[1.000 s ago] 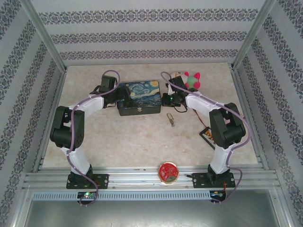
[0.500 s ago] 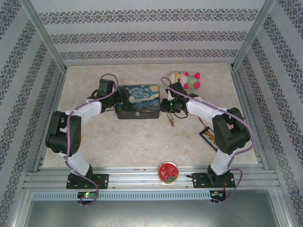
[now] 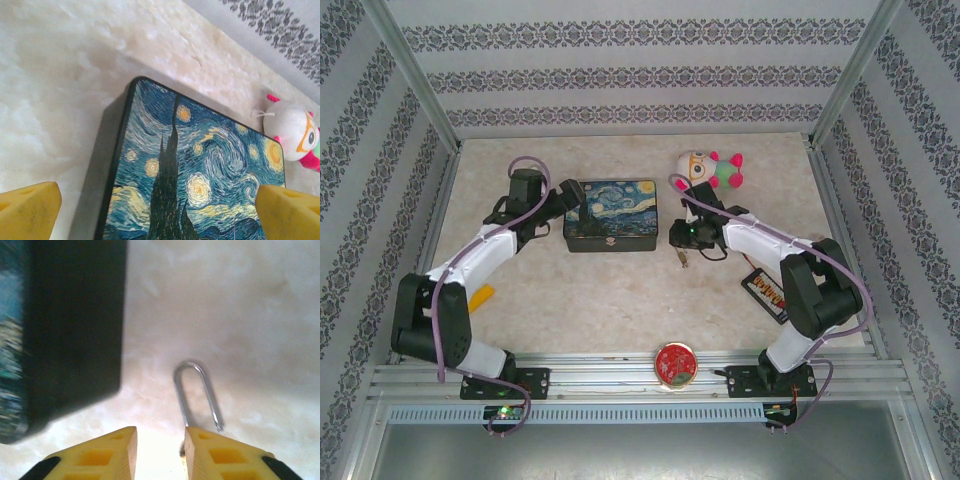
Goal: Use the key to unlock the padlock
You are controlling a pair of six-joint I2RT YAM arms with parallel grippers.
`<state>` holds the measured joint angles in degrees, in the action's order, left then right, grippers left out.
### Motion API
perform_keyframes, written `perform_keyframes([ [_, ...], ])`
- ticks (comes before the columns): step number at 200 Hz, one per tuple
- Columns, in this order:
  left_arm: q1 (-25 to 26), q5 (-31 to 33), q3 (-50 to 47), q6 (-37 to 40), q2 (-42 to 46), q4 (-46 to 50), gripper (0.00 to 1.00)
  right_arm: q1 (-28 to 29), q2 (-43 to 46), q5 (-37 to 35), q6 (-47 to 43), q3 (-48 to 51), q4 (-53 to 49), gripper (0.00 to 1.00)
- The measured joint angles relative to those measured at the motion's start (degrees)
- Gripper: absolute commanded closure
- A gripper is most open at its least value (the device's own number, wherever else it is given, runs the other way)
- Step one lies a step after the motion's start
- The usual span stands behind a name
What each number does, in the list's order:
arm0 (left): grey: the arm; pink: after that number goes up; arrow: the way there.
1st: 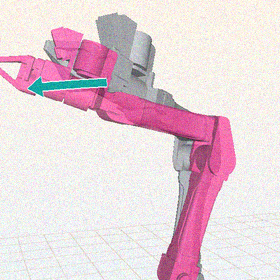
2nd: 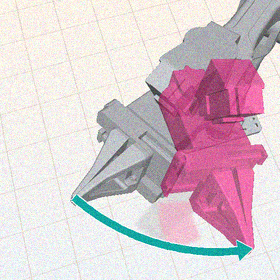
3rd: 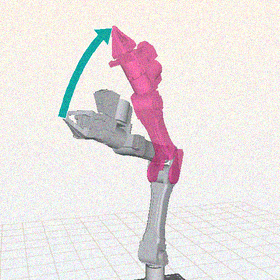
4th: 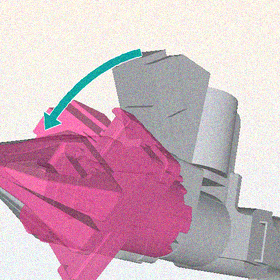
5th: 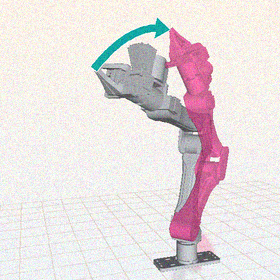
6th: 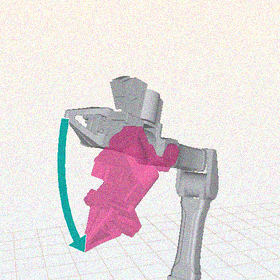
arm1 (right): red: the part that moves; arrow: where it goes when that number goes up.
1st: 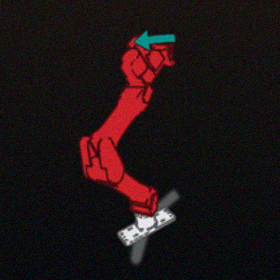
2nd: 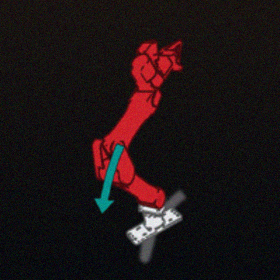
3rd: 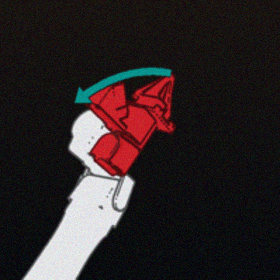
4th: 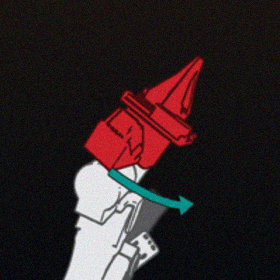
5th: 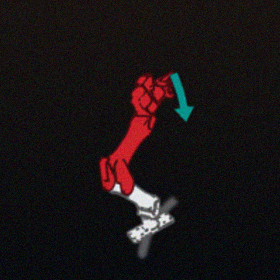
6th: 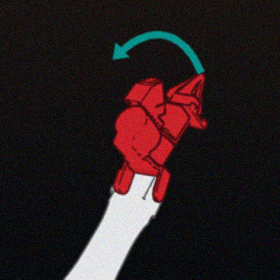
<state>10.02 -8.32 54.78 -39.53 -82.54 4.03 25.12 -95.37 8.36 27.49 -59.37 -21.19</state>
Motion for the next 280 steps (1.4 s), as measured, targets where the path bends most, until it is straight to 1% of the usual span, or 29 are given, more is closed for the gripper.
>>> perform_keyframes([
  [19, -0.5, 2.3, -1.8, 0.0, 4.5, 1.6, 0.01, 0.0, 0.1, -0.2, -0.6, 2.3, -1.2, 0.62],
  [37, -0.9, 4.7, -4.2, 0.1, 9.6, 3.2, 0.01, 0.0, 0.5, -0.7, -0.9, 3.8, -2.4, 0.62],
  [76, -1.4, 12.5, -11.5, 0.3, 24.9, 6.8, 0.01, -0.2, 4.0, -2.4, -1.1, 6.6, -3.5, 0.6],
  [105, -1.5, 21.3, -17.7, 0.7, 39.6, 10.3, 0.01, -1.1, 9.4, -4.0, -1.1, 9.7, -3.9, 0.59],
  [134, -1.5, 29.5, -23.7, 2.1, 53.9, 12.4, 0.01, -3.6, 16.5, -5.9, -1.2, 14.3, -3.8, 0.57],
  [155, -1.6, 33.5, -27.3, 3.3, 60.2, 12.4, 0.01, -6.0, 21.6, -7.0, -1.8, 17.3, -3.7, 0.55],
  [180, -1.6, 35.8, -30.8, 4.9, 62.1, 12.3, 0.01, -9.1, 28.8, -8.2, -2.3, 20.2, -3.6, 0.5],
  [194, -1.6, 36.1, -32.2, 6.2, 61.7, 12.2, 0.01, -11.1, 33.2, -8.6, -2.8, 21.6, -2.9, 0.45],
  [211, -1.6, 36.4, -33.6, 8.1, 60.8, 11.0, 0.01, -13.1, 38.2, -9.8, -3.9, 23.1, -2.5, 0.33],
  [219, -1.6, 36.5, -34.3, 9.0, 60.0, 10.1, 0.01, -13.8, 40.4, -10.6, -4.0, 23.6, -2.5, 0.25],
  [234, -1.6, 36.5, -35.4, 10.9, 58.4, 8.1, 0.01, -14.8, 43.9, -12.7, -4.8, 24.4, -2.1, 0.16],
  [240, -1.6, 36.5, -35.9, 11.8, 57.8, 6.8, 0.01, -15.1, 44.9, -13.6, -5.3, 24.7, -1.8, 0.05],
  [243, -1.6, 36.6, -36.2, 12.2, 57.5, 6.0, 0.01, -15.3, 45.6, -14.0, -5.9, 25.0, -1.6, 0.02],
  [280, -1.6, 36.4, -41.4, 18.0, 53.9, -5.2, 0.01, -15.6, 49.3, -20.1, -8.5, 28.3, 2.9, 0.02],
])
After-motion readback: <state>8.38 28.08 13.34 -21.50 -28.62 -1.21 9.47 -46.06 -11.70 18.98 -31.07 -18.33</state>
